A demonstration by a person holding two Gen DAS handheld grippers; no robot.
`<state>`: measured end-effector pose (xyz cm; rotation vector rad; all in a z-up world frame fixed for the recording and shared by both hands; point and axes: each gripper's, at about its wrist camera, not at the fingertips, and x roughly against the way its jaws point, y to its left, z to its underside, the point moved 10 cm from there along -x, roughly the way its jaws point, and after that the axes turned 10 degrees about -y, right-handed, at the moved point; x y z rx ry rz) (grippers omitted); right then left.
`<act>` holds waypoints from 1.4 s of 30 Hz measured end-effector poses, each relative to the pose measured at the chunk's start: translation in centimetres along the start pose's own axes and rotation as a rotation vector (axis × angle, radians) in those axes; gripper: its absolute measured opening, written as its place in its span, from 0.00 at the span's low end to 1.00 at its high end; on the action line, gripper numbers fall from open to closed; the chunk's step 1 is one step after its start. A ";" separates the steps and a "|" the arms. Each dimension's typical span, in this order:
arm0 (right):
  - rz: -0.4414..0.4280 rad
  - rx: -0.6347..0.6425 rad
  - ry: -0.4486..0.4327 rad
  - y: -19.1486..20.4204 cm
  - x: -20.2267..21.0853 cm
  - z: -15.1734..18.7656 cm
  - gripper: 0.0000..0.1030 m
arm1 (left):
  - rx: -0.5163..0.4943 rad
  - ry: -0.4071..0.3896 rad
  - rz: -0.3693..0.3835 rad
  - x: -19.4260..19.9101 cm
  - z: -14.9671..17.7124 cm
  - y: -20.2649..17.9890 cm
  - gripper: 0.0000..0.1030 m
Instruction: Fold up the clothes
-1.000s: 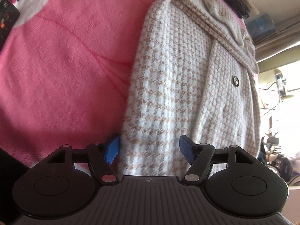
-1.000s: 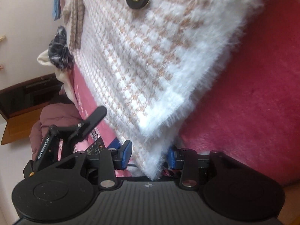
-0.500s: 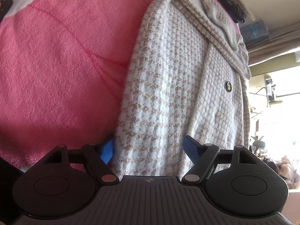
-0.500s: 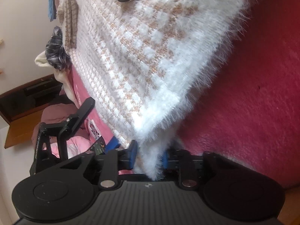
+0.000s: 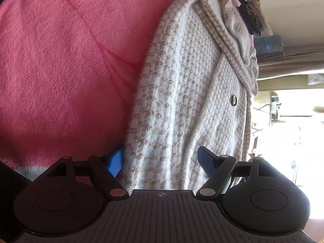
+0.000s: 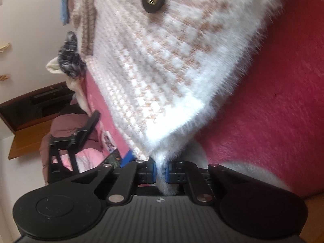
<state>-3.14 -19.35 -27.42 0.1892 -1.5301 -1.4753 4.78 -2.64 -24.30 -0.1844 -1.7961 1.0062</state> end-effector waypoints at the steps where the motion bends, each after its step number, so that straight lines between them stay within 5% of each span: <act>1: -0.013 0.001 -0.006 0.3 0.2 -0.1 0.07 | 0.002 0.004 0.003 0.0 0.0 -0.1 0.74; 22: -0.269 -0.174 -0.034 3.4 2.7 -1.8 0.06 | 0.021 0.102 0.163 -0.9 2.8 -3.3 0.73; 25: -0.241 -0.134 -0.007 3.5 2.6 -1.2 0.08 | -0.004 0.127 0.167 -1.4 3.4 -3.7 0.70; 34: 0.028 0.362 0.079 4.1 7.7 -0.3 0.26 | -0.107 0.121 0.076 -1.7 3.6 -2.6 0.57; 42: 0.208 0.626 -0.259 7.1 16.8 -10.8 0.45 | -0.467 0.082 -0.074 -1.6 5.0 -3.5 0.56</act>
